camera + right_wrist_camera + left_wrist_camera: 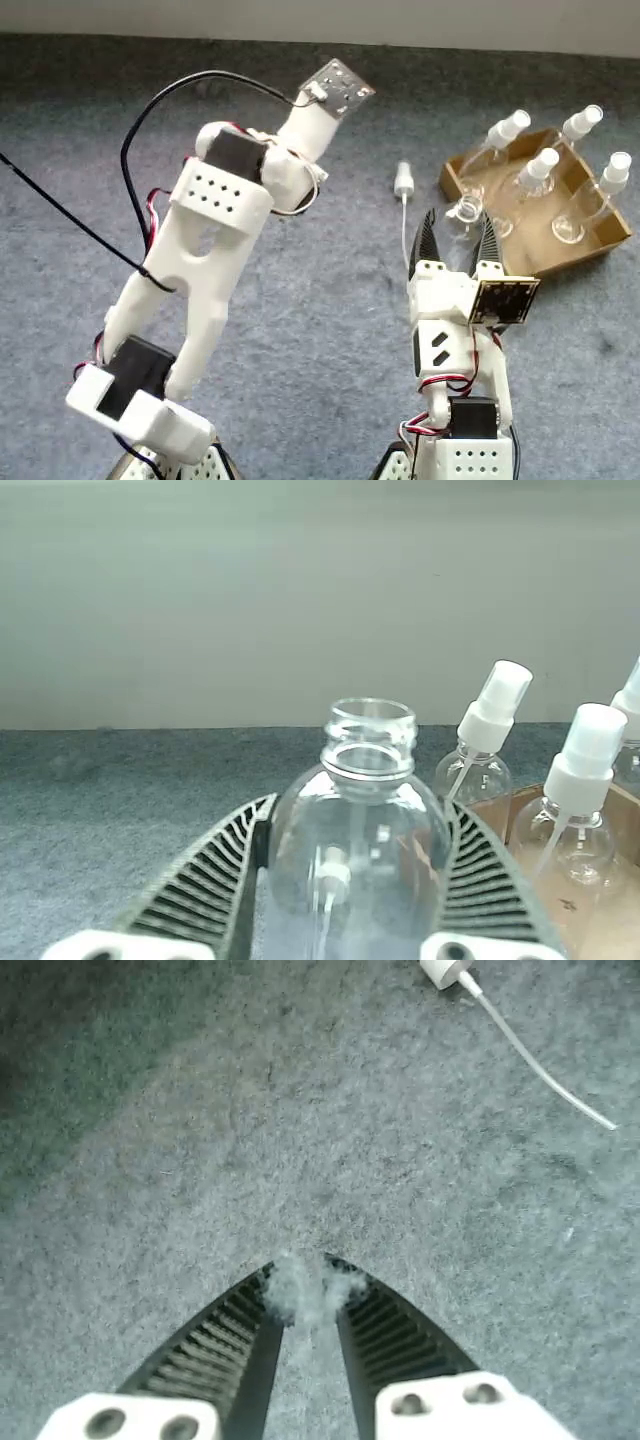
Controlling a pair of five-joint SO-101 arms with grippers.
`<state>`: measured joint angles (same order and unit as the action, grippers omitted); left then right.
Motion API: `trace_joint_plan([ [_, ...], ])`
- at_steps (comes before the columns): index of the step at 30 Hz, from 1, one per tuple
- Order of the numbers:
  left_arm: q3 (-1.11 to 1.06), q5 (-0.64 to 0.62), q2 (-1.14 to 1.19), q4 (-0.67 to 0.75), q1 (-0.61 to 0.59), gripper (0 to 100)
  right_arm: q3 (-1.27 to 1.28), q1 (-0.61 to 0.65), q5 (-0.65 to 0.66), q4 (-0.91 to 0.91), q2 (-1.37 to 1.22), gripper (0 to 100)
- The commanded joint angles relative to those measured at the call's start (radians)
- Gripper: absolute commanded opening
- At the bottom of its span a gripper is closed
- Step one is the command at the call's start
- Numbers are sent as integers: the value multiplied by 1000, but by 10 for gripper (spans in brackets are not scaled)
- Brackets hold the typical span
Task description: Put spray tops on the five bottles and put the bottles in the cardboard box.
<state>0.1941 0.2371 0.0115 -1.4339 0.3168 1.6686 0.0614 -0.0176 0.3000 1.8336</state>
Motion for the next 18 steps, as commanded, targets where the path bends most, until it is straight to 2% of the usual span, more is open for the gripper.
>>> trace_joint_plan([
  [1, 274, 3, 125, -107, 45, 11, 176, -5, -12, -24, 4, 159],
  [6, 522, -5, 303, -213, 47, 11, 176, -5, -12, -24, 4, 159],
  [9, 650, -78, 404, -249, 61, 11, 176, -5, -14, -24, 4, 159],
  [13, 791, -150, 518, -249, 76, 11, 176, -5, -11, -24, 4, 159],
  [18, 926, -160, 615, -249, 131, 11, 176, -5, -12, -24, 4, 159],
])
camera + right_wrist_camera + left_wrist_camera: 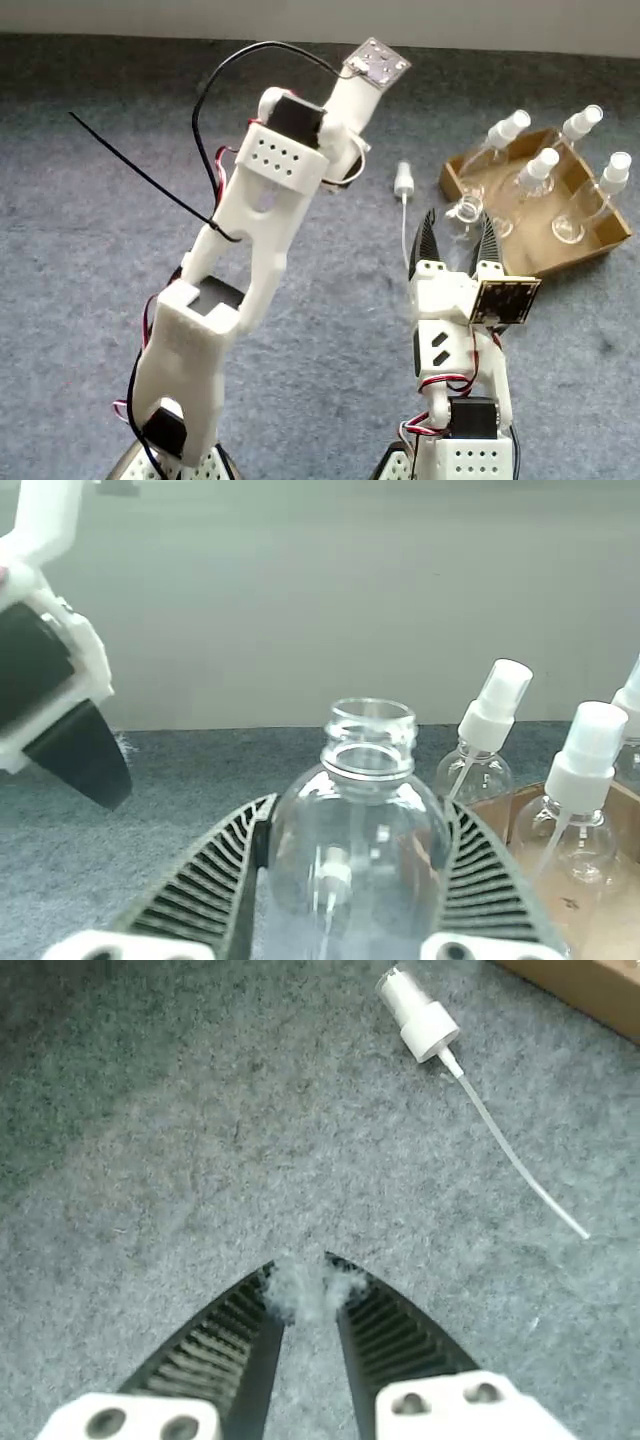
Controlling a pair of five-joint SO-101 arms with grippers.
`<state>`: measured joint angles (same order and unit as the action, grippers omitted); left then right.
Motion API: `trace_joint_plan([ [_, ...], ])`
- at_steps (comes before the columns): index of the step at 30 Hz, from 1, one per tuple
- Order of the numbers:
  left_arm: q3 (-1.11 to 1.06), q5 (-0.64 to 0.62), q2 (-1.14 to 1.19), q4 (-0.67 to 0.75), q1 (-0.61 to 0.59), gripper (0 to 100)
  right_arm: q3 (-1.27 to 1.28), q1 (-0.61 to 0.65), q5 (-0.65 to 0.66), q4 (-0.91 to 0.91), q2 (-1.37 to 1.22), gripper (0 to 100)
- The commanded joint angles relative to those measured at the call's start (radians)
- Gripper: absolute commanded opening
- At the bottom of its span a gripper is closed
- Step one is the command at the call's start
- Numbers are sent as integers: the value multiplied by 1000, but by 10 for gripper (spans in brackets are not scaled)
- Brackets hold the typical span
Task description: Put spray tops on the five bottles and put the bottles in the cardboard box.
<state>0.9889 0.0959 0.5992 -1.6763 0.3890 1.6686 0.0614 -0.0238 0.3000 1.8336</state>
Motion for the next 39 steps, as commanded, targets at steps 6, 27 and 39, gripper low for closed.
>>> trace_joint_plan([
  [6, 189, -18, 84, 0, 84, 11, 176, -5, -6, -24, 4, 159],
  [27, 186, -14, 90, 2, 71, 11, 176, -10, -9, 19, 4, 159],
  [39, 183, -17, 91, -2, 28, 11, 151, -76, -5, 252, 5, 161],
])
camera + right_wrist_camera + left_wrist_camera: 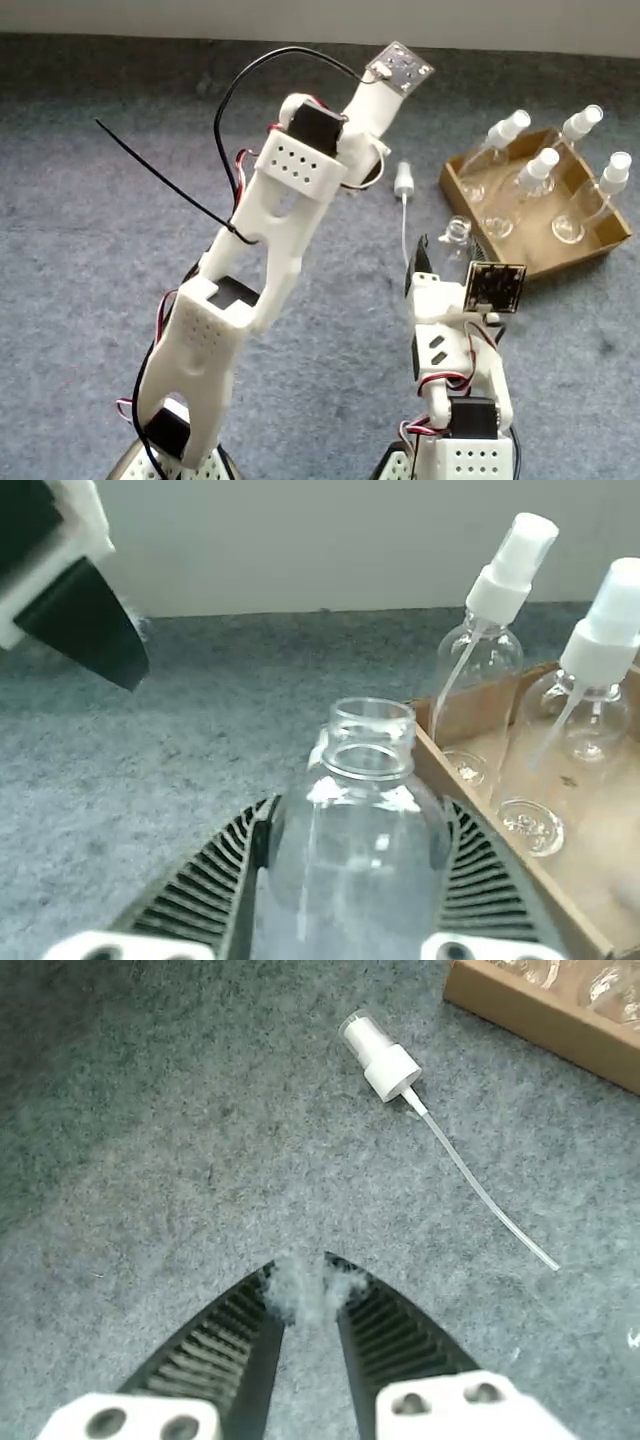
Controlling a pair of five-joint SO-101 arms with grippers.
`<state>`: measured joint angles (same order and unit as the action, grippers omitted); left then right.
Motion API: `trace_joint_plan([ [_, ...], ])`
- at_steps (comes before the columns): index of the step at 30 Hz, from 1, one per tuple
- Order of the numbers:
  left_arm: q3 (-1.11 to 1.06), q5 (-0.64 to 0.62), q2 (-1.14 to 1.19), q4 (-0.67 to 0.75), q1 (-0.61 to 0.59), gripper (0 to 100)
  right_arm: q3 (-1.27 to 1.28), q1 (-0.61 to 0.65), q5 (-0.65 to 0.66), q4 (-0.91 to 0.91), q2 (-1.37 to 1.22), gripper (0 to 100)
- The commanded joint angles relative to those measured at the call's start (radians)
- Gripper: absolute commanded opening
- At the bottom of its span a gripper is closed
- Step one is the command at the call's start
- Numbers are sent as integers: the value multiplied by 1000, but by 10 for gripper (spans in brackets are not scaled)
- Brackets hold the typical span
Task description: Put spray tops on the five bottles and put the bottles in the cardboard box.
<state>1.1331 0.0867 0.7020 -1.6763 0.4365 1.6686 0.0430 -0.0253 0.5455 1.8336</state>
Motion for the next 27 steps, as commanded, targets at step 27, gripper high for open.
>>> trace_joint_plan([
  [27, 54, -104, -68, -69, -25, 7, 12, -367, -8, 314, 7, 162],
])
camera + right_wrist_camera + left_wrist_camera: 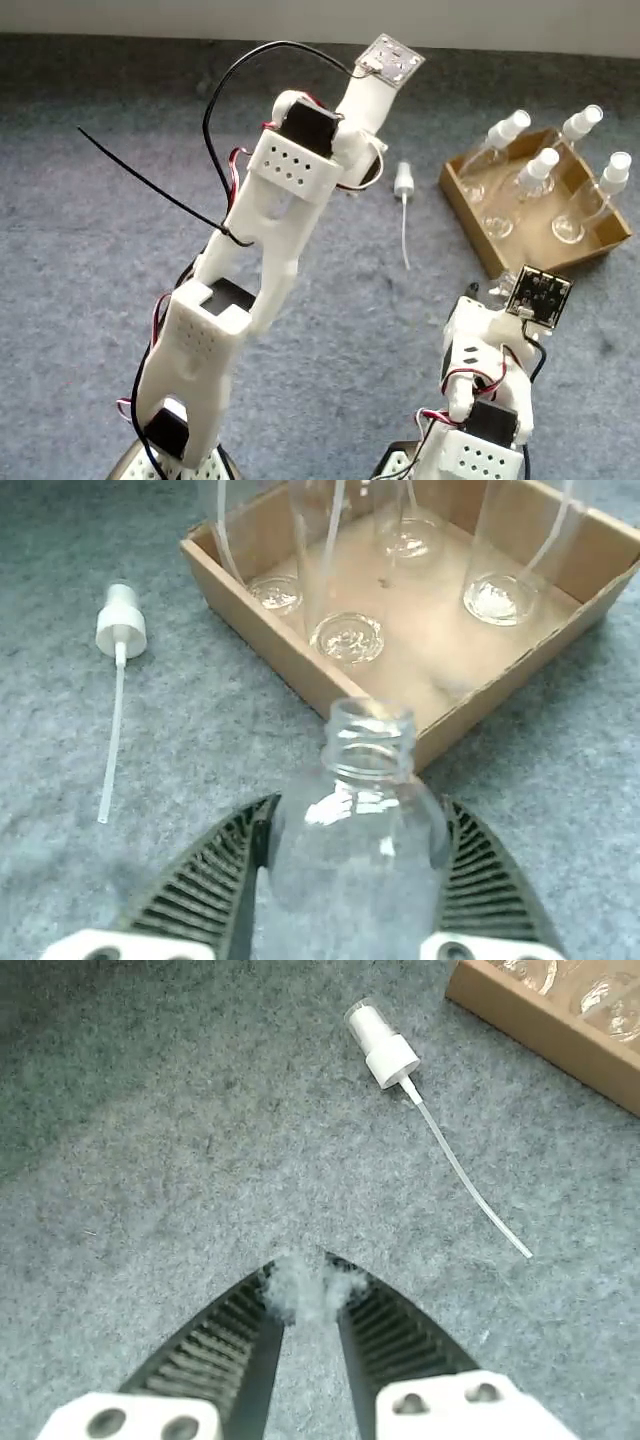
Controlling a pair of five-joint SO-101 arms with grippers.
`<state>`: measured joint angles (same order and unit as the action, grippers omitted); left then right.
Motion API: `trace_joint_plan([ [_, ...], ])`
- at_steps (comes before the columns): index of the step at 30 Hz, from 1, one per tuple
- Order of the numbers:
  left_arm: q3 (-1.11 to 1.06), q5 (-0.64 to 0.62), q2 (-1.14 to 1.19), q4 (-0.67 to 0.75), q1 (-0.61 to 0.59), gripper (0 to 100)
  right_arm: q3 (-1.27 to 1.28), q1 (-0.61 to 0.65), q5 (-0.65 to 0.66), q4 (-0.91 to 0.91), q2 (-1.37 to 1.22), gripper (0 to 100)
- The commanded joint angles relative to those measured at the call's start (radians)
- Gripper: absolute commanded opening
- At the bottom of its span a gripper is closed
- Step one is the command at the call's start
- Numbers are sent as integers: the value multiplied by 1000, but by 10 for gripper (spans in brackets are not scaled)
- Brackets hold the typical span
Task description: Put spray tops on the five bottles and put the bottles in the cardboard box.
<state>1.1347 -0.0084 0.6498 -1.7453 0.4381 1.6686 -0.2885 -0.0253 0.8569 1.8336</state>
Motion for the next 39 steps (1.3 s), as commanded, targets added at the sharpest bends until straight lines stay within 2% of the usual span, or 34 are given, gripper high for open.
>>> trace_joint_plan([
  [1, 56, -8, 5, 23, -30, 8, 12, -44, -8, 2, 7, 162],
  [9, 54, -12, 217, 387, -38, 11, 10, -70, -3, 1, 7, 163],
  [13, 54, -12, 318, 514, -38, 11, 15, -70, -2, -33, 7, 163],
  [24, 56, -9, 409, 609, 67, 11, 16, -70, -2, -36, 7, 163],
  [30, 56, -8, 415, 744, 61, 11, 16, -68, -2, -36, 7, 163],
  [34, 54, -11, 415, 763, 61, 11, 47, -62, -2, -42, 7, 163],
  [39, 51, -12, 417, 793, 67, 14, 105, -62, -2, -136, 7, 163],
])
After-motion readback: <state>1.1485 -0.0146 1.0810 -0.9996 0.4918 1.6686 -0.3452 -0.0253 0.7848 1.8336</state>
